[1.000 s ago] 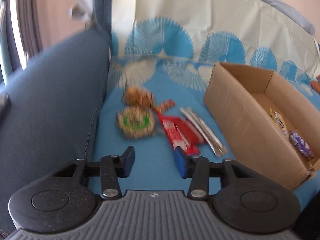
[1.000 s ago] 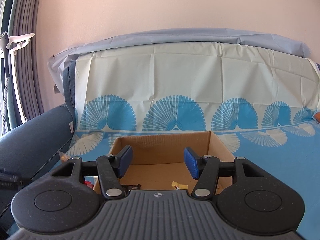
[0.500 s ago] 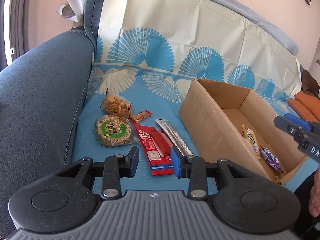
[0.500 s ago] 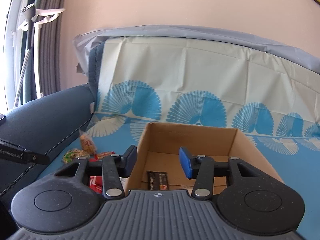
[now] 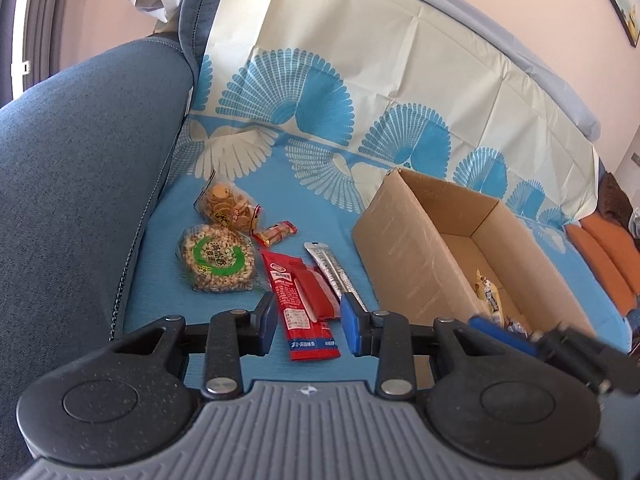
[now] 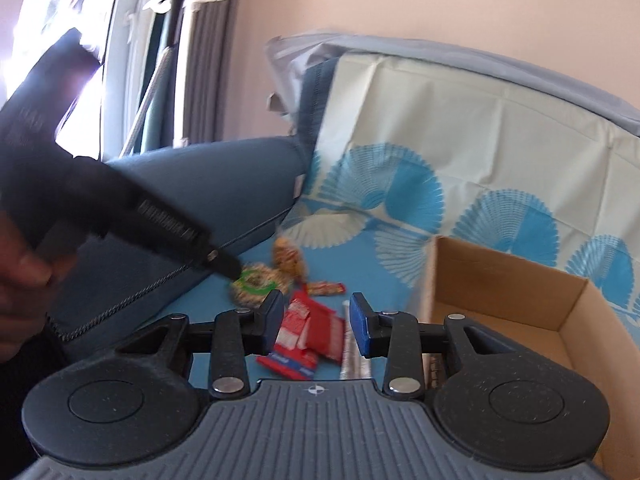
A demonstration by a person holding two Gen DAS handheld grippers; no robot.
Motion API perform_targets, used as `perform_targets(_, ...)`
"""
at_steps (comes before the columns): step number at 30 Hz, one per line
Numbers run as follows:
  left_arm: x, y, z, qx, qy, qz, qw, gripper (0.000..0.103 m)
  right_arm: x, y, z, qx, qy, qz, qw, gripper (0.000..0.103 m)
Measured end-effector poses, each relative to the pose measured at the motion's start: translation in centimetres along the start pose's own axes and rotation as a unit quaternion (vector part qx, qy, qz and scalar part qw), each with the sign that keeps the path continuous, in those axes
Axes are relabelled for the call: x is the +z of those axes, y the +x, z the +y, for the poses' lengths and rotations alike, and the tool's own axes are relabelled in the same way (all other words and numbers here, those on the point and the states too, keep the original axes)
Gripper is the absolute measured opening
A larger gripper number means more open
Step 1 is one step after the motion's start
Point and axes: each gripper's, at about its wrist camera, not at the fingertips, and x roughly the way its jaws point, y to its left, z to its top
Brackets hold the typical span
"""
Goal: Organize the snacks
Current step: 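Move both open tools back to the snack pile, then grasp the silver stick pack with the right tool while the left tool reaches the red pack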
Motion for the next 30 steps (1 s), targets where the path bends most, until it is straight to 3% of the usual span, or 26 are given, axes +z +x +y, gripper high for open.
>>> perform_targets(8,0.8,1.1,0.5,-0.006,-0.031,-0.002,0.9995,0.038,-1.7,4.7,3.2,-0.042,-0.025,0.054,0.997,0.038)
perform_targets(22,1.7,1.0,0.5,-0.001,-0.042,-0.014,0.999,0.038,-3.4,14.6,1.2,-0.172,-0.017,0.136,0.976,0.038)
perform_targets(30,1.7,1.0,0.4,0.001,-0.041,-0.018,0.999,0.039,-4.3,17.2,0.2,-0.174,0.015,0.174,0.969,0.034)
